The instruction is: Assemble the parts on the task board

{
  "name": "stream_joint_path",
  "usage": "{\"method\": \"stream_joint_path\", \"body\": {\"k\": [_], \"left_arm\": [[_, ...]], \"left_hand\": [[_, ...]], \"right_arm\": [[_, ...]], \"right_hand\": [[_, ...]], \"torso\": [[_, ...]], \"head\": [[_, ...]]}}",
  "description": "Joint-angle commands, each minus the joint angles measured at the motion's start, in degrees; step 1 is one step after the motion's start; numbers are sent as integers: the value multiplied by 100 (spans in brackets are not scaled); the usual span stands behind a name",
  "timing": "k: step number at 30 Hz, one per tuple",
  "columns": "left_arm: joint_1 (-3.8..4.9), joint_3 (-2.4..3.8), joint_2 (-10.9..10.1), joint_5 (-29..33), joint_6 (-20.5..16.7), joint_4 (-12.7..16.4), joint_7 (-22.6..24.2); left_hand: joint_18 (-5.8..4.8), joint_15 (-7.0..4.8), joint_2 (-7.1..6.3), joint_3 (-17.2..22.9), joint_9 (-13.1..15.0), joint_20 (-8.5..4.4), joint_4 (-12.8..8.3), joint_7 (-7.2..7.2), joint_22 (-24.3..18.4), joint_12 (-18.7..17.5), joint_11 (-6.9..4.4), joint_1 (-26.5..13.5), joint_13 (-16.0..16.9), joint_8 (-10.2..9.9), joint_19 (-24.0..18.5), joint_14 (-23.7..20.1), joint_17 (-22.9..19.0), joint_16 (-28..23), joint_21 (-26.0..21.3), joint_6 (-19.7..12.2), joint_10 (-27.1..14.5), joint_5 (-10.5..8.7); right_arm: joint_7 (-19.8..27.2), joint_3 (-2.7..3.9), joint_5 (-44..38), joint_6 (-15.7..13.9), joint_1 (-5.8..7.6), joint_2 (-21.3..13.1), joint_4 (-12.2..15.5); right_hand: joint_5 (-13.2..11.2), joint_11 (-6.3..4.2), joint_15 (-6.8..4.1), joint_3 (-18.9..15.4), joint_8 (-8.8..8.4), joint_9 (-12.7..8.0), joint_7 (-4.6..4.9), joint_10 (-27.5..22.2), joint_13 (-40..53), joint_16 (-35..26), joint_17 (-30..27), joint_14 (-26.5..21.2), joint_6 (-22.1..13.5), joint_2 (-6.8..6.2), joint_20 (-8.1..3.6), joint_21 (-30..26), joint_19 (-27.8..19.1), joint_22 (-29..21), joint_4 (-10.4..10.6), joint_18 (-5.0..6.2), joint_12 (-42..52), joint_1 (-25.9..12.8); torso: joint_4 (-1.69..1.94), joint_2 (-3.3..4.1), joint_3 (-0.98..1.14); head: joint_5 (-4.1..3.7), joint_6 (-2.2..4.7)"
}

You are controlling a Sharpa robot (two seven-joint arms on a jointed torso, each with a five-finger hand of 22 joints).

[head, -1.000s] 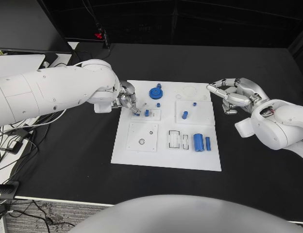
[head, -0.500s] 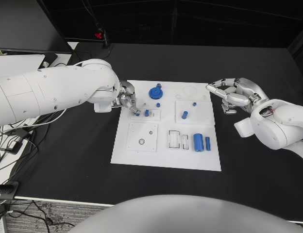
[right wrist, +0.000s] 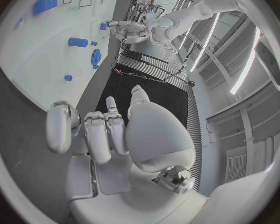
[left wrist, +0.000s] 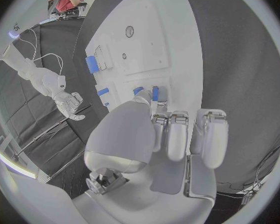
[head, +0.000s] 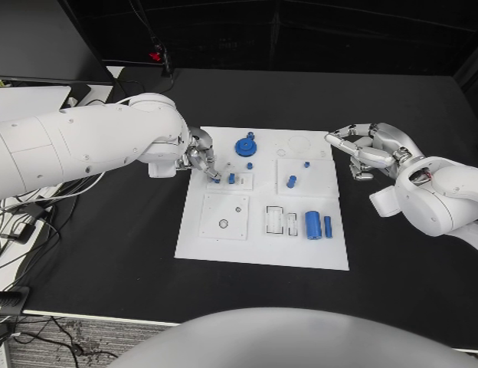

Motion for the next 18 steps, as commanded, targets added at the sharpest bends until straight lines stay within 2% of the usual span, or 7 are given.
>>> {"method": "stream_joint_path", "body": {"k": [1,18], "left_arm": [[0,1,5,-27,98,-6,-44],[-14,1,33,-27,188,-14,-65]], "left_hand": [[-37,-60,375,109,10,-45,-60,-99,1509,-18,-105,330,634,26,597,618,1510,5,18,140,670,17],[-37,-59,375,124,9,-44,-59,-97,1509,-18,-103,319,634,18,597,618,1510,5,18,140,670,-1]], "right_arm": [[51,2,-11,5,6,-2,16],[57,2,-11,-1,6,-7,21]], "right_hand": [[36,34,36,-30,36,-9,220,596,1505,14,1510,617,-42,17,-2,-21,-41,566,7,95,14,61],[36,34,36,-30,36,-9,220,596,1505,14,1510,617,-42,17,-2,-21,-41,566,7,95,14,61]], "torso": [[-1,-1,1],[2,5,2]], "head": [[3,-1],[-16,-1]]}}
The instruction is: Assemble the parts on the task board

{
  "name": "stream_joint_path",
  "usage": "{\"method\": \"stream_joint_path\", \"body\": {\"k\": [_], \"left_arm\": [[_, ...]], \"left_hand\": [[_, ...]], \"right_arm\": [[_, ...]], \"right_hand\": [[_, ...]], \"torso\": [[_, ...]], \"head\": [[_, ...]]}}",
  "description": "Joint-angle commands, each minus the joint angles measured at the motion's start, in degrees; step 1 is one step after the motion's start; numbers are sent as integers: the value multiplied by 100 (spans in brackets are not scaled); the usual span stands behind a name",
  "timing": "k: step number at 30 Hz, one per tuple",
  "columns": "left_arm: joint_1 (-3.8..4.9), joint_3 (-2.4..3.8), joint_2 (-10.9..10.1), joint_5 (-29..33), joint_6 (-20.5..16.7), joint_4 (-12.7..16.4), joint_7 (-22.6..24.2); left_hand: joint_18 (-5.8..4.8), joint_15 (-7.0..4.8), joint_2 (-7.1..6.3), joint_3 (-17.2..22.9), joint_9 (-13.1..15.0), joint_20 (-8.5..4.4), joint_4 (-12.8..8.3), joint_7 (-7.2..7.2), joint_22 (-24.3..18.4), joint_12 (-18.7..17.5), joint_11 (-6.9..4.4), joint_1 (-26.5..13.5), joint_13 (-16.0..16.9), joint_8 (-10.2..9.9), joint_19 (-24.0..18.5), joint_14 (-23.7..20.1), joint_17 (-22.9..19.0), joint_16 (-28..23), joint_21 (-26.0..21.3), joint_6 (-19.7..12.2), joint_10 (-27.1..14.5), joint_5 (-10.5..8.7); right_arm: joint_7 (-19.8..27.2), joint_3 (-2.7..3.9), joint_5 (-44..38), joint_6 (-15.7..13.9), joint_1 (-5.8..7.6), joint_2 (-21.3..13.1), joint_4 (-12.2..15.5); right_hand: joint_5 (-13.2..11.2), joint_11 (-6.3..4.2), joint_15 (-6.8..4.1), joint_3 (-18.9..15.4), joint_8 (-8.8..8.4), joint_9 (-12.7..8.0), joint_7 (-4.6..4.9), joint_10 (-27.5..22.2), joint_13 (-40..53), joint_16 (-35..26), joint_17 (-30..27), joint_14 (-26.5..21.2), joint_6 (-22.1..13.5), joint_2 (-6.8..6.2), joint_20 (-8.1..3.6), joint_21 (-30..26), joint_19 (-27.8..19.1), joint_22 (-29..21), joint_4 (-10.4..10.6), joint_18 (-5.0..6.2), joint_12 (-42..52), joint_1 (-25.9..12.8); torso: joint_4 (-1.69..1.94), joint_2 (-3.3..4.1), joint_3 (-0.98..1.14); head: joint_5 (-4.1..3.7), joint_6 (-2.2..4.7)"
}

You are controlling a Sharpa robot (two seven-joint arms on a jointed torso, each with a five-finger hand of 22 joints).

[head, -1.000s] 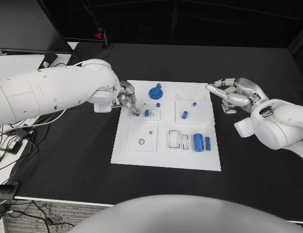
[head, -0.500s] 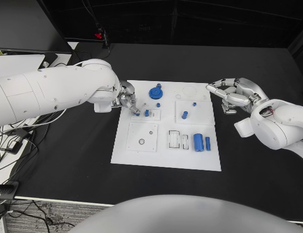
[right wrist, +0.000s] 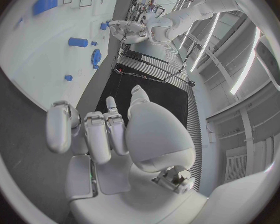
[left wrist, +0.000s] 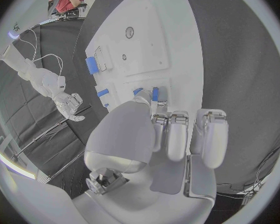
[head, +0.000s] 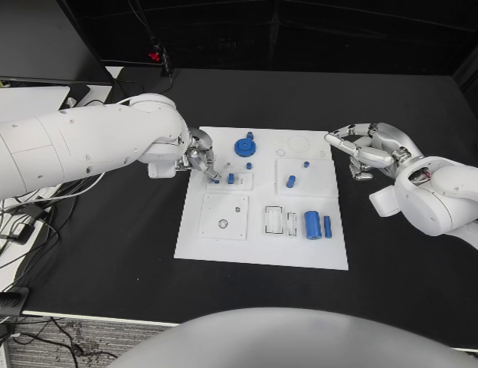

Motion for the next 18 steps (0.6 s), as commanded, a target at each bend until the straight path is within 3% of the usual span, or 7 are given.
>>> {"method": "stream_joint_path", "body": {"k": [1,7,11,18], "left_arm": [[-4,-3,11,-21,135,2,-55],[-5,-3,21,-21,120,-5,-51],[-5,-3,27,-21,141,-12,-62],[-5,-3,36,-21,182,-22,-121]], "left_hand": [[-37,-59,375,109,4,-44,-75,-97,1509,-14,-103,318,634,13,597,618,1510,5,18,140,670,19],[-37,-54,384,129,2,-42,-69,-88,1509,-14,-96,268,634,-6,597,618,1510,5,18,133,670,-49],[-37,-39,406,109,-2,-31,-63,-78,1509,-14,-83,26,634,-47,597,618,1510,5,18,139,670,-328],[-37,-41,312,-88,-9,-26,-64,-91,1509,-14,-90,-426,634,-112,597,618,1510,5,18,160,670,-732]], "right_arm": [[54,2,-11,-1,6,-1,16],[52,2,-11,-2,6,2,17],[52,2,-11,-3,6,3,18],[50,2,-11,-4,6,2,20]], "right_hand": [[38,35,36,-35,46,-11,221,597,1505,14,1510,617,-48,20,-1,-23,-42,565,6,96,14,60],[39,35,36,-37,49,-12,221,597,1505,14,1510,617,-50,21,-1,-24,-42,564,6,96,14,60],[39,35,36,-37,49,-12,221,597,1505,14,1510,617,-50,21,-1,-24,-42,564,6,96,14,60],[39,35,36,-37,49,-12,221,597,1505,14,1510,617,-50,21,-1,-24,-42,564,6,96,14,60]], "torso": [[4,3,0],[1,2,0],[-1,1,-2],[0,1,-1]], "head": [[-4,-1],[1,-1],[-4,-1],[-3,-1]]}}
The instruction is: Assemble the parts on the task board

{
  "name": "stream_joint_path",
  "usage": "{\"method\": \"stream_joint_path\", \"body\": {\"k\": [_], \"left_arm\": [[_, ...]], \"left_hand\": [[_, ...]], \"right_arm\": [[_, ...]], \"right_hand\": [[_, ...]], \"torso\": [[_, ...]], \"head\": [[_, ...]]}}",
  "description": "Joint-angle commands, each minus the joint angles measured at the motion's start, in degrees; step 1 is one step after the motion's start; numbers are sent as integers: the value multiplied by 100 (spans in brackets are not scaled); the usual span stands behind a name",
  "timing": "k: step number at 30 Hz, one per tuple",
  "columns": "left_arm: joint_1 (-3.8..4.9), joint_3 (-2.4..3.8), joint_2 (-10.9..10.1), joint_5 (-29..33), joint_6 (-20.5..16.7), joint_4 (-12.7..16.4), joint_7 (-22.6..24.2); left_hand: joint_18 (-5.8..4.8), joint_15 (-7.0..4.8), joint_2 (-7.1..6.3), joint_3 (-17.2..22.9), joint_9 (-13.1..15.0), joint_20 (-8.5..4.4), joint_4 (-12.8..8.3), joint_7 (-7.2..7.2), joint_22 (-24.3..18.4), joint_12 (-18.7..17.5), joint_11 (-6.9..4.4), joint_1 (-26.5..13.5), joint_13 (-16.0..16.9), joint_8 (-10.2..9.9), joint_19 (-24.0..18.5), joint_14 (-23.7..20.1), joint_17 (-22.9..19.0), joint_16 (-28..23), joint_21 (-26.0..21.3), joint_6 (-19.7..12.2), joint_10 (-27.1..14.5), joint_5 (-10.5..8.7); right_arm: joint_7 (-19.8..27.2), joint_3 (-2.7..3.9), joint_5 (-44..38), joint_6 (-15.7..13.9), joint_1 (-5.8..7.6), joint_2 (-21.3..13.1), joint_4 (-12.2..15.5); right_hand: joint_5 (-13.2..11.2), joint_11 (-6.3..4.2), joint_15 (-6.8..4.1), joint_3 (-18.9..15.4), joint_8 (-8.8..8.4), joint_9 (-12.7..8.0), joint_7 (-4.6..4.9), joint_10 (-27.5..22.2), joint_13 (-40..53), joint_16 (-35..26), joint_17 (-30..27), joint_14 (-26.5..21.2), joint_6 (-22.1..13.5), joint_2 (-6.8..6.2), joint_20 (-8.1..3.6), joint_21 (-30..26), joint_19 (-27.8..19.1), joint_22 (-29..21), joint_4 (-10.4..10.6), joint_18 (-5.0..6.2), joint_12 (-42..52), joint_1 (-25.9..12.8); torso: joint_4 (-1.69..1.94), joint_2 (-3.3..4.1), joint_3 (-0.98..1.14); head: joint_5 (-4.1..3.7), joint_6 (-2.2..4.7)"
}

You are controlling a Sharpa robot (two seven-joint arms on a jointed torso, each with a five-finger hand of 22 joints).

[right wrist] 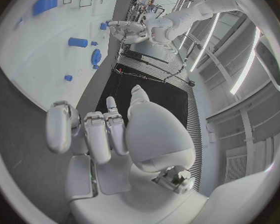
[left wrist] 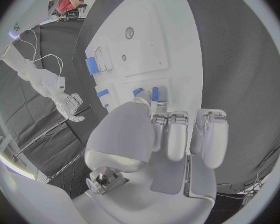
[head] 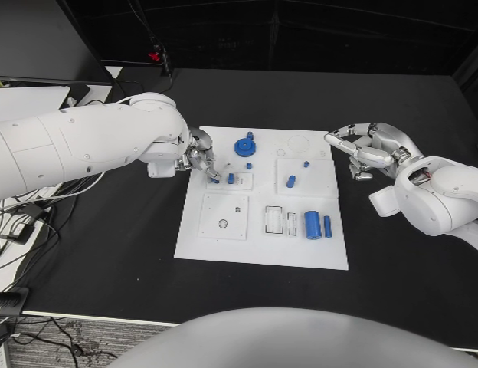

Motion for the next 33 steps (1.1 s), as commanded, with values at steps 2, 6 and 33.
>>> {"method": "stream_joint_path", "body": {"k": [2,6,33], "left_arm": [[-14,-9,19,-18,130,-2,-125],[-14,-9,21,-18,161,-16,-141],[-14,-8,-31,-18,-204,14,95]], "left_hand": [[-37,-30,30,-251,-17,-23,22,-98,1509,-36,-81,-467,584,-49,597,617,1510,5,18,147,670,-324],[-37,-33,11,-456,-26,-18,25,-113,1509,-36,-89,-836,584,-88,597,617,1510,5,18,147,670,-402],[-37,8,168,-1501,167,19,13,-58,1509,-36,-40,-2413,584,24,597,617,1510,5,18,132,670,-1733]], "right_arm": [[49,2,-11,-3,6,-1,18],[49,2,-11,-2,6,-4,18],[34,2,-11,6,6,4,0]], "right_hand": [[39,35,36,-37,19,-5,240,597,1501,14,1509,617,-30,-1,-1,-24,-42,564,6,96,14,38],[39,35,36,-37,19,-5,240,597,1501,14,1509,617,-30,-1,-1,-24,-42,564,6,96,14,38],[44,35,36,-41,33,-7,240,597,1501,14,1509,617,-36,5,-1,-23,-40,566,5,95,14,40]], "torso": [[2,-1,-1],[2,-1,1],[-1,0,-3]], "head": [[-3,-1],[-4,-1],[-21,-1]]}}
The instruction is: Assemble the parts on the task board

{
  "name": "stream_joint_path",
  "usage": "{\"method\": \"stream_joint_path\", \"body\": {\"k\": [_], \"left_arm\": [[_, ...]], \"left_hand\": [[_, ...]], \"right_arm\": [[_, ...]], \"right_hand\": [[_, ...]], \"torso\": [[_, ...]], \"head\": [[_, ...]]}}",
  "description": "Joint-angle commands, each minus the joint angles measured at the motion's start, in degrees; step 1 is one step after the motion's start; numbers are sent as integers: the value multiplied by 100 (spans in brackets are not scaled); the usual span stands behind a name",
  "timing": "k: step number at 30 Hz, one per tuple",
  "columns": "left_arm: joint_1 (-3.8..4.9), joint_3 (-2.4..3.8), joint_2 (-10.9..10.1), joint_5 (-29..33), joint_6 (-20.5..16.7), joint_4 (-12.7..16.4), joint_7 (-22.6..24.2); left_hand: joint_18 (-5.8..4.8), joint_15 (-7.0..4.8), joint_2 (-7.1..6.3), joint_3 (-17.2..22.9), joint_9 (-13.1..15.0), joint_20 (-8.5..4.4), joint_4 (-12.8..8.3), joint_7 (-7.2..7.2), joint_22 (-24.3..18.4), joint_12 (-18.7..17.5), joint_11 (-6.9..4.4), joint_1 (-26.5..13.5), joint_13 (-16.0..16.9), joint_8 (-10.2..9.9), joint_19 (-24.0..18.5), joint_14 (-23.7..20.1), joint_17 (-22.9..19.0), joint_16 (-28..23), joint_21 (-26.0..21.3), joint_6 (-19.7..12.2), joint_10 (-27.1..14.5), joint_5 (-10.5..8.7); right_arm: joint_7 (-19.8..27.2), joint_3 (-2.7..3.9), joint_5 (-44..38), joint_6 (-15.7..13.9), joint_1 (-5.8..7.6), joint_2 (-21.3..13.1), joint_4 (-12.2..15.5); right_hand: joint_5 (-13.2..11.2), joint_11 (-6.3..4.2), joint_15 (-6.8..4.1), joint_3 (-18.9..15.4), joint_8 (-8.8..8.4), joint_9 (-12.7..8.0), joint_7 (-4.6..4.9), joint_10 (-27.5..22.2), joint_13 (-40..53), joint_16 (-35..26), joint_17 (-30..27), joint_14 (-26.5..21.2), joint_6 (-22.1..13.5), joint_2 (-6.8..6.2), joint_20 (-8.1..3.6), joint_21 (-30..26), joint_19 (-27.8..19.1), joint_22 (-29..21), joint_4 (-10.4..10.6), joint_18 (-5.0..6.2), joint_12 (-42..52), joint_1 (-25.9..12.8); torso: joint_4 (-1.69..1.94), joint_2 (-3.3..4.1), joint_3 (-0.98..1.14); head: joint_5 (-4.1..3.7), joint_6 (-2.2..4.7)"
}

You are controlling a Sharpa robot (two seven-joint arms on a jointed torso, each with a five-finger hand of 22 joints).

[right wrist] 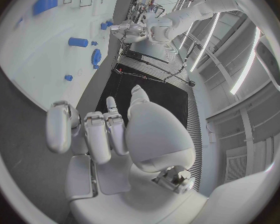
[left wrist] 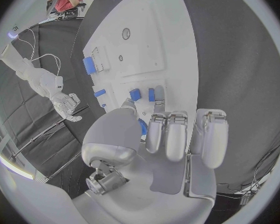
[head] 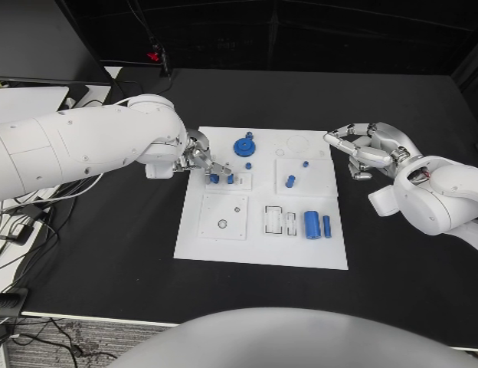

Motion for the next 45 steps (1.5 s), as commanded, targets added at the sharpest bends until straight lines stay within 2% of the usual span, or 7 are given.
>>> {"method": "stream_joint_path", "body": {"k": [1,5,13,18,25,33,45], "left_arm": [[7,3,-4,-17,-146,17,182],[7,3,-12,-16,-179,26,230],[7,3,-36,-3,-267,45,376],[7,3,-34,52,-268,48,371],[7,3,-46,71,-101,39,15],[7,3,-97,71,-178,75,-144],[8,3,-147,70,-290,156,44]], "left_hand": [[-37,39,25,-81,32,20,-3,44,1509,25,35,-104,1506,34,597,589,1510,5,18,-15,596,-135],[-37,39,63,-138,59,21,-4,43,1509,25,35,-140,1506,56,597,589,1510,5,18,-16,596,-245],[-37,38,107,-156,81,21,-7,35,1509,25,30,-154,1506,87,597,589,1510,5,18,15,596,-267],[-37,32,142,-155,103,19,-20,25,1509,25,21,-101,1506,112,597,589,1510,5,18,34,596,-216],[-37,27,161,-155,118,16,-25,20,1509,25,16,-27,1506,116,597,589,1510,5,18,19,596,-167],[-37,24,152,-168,129,13,-26,19,1509,25,14,29,1506,119,597,589,1510,5,18,5,596,-114],[-37,23,151,-175,138,11,-24,17,1509,25,12,53,1506,126,597,589,1510,5,18,8,596,-91]], "right_arm": [[37,2,-11,5,6,3,8],[36,2,-11,4,6,4,5],[31,2,-11,4,5,1,4],[28,2,-11,4,5,-1,4],[24,2,-11,5,5,-8,11],[15,2,-11,12,5,-7,16],[8,2,-11,8,5,-13,15]], "right_hand": [[19,35,36,-41,33,-8,240,596,1500,14,1510,617,-36,6,-1,-24,-40,566,5,95,14,41],[19,35,36,-41,33,-8,240,596,1500,14,1510,617,-36,6,-1,-24,-40,566,5,95,14,41],[19,35,36,-41,33,-8,240,596,1500,14,1510,617,-36,6,-1,-24,-40,566,5,95,14,41],[19,35,36,-41,33,-8,240,596,1500,14,1510,617,-36,6,-1,-24,-40,566,5,95,14,41],[19,35,36,-41,33,-8,240,596,1500,14,1510,617,-36,6,-1,-24,-40,566,5,95,14,41],[19,35,36,-41,33,-8,240,596,1500,14,1510,617,-36,6,-1,-24,-40,566,5,95,14,41],[25,35,36,-43,48,-10,240,596,1500,14,1510,617,-41,14,-1,-26,-41,565,3,96,14,47]], "torso": [[-3,0,-1],[0,-1,1],[-2,0,1],[1,2,0],[5,2,4],[1,3,0],[-2,-2,2]], "head": [[-1,-1],[-11,-1],[-16,-1],[-23,-1],[-23,-1],[-21,-1],[-32,-1]]}}
